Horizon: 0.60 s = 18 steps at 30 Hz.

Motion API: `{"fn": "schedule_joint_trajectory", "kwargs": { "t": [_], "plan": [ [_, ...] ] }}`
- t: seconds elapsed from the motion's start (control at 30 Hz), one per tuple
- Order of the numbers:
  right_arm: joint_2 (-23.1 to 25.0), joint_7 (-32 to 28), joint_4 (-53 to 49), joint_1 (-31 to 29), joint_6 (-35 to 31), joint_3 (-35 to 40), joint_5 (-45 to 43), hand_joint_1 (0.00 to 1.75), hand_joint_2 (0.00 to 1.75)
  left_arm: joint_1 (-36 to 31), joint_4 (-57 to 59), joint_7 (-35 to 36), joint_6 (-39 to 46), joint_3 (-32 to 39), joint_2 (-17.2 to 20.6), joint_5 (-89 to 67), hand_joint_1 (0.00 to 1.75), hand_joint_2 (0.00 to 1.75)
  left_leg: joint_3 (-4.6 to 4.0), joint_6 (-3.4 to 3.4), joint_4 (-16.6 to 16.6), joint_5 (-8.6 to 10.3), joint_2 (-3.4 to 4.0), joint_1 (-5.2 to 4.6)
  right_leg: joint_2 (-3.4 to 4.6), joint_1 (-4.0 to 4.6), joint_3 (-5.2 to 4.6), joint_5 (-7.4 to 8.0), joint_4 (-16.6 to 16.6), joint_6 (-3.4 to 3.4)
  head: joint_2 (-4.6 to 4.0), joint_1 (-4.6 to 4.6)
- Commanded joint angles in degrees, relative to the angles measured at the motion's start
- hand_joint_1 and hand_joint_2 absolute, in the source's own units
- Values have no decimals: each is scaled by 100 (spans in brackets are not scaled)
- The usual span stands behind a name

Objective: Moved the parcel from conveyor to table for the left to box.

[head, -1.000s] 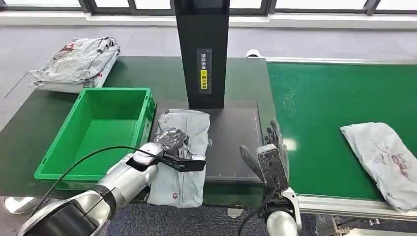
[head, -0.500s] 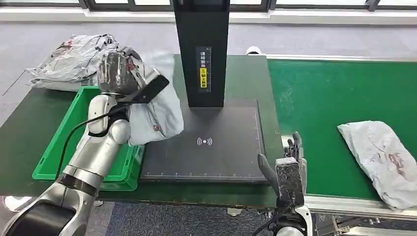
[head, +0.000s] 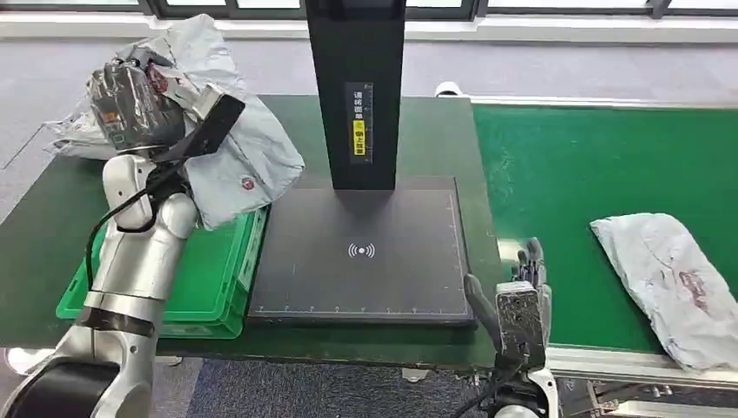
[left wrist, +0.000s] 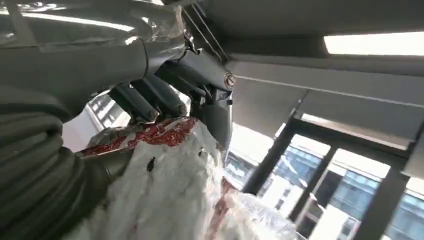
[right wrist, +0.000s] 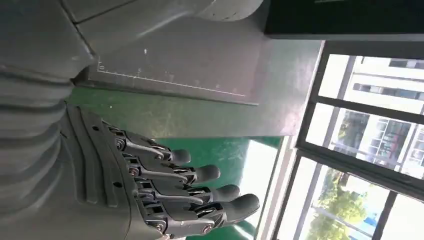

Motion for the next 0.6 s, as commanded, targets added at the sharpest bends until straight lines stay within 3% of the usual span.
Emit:
{"fn": "schedule_joint_trajectory", "kwargs": {
  "t": [0.03,0.2,0.23,0.27,0.3,0.6],
  "plan": [
    [-176,-41,193,-136,96,-123,-133,0,175,-316,2291,99,-225,818,471,-222,175,175,15,1,-14,5,22,0,-1,3,8,7,-10,-4,-2,0],
    [-185,-46,192,-136,133,-110,-136,0,175,-301,2394,290,-303,812,471,-350,175,175,-1,-4,-6,9,12,8,-10,10,-1,6,-7,-2,-2,0],
    [-191,-45,214,-159,159,-98,-133,0,175,-245,2496,380,-497,847,490,-389,159,175,-2,-1,-10,13,8,9,-21,12,2,8,-13,-2,-2,0],
    [-188,-47,221,-165,165,-92,-130,0,175,-191,2564,451,-487,864,513,-450,19,175,3,1,-19,15,16,10,-19,13,8,12,-22,-2,-2,0],
    [-191,-46,228,-182,197,-80,-123,0,175,-173,2722,543,-587,883,536,-534,0,175,5,-2,-14,10,14,6,-7,8,8,7,-13,-1,0,0],
    [-252,-40,290,-197,255,-13,-105,0,175,-139,3151,805,-967,1019,594,-768,0,175,-6,-3,-16,15,9,9,-23,12,-1,11,-17,-6,-2,0]
  ]
}}
